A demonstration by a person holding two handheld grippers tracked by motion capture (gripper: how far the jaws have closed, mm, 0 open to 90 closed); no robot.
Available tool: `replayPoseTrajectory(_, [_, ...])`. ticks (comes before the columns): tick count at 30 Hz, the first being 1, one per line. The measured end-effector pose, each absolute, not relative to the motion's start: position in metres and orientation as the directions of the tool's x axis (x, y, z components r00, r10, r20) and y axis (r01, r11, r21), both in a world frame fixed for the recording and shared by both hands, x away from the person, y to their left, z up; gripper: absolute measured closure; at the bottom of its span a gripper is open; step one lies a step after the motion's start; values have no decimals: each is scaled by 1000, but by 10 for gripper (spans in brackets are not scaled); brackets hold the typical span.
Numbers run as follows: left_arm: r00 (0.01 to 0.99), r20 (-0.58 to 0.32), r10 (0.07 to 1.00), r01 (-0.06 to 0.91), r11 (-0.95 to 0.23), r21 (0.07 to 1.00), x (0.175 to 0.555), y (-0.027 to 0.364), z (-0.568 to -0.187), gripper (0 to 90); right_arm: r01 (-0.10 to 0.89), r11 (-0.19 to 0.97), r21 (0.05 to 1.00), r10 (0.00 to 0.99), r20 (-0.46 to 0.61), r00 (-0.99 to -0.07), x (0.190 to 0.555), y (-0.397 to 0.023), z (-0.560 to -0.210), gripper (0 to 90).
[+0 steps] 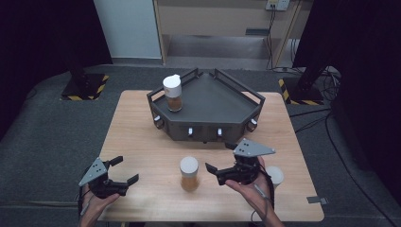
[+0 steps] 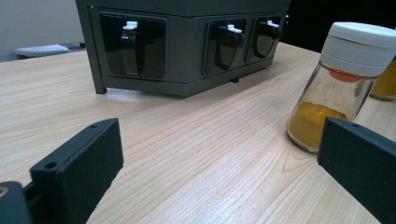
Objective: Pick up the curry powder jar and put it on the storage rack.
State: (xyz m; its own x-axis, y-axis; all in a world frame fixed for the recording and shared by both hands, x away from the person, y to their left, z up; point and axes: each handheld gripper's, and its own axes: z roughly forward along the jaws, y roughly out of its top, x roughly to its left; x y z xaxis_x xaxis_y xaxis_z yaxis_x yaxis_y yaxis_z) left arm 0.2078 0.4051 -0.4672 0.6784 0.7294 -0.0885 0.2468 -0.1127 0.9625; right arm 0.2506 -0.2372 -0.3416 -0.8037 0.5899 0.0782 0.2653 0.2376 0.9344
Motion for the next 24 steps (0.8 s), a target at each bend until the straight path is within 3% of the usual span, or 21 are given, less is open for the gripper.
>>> replayPoseTrajectory(15, [681, -88, 727, 246, -114, 963, 208, 406, -467, 0, 289, 291, 912, 512, 107, -852, 271, -187, -375, 54])
replayPoseTrajectory(24, [683, -88, 725, 245, -114, 963, 208, 406, -467, 0, 287, 320, 903, 509, 91, -856, 274, -171, -396, 156])
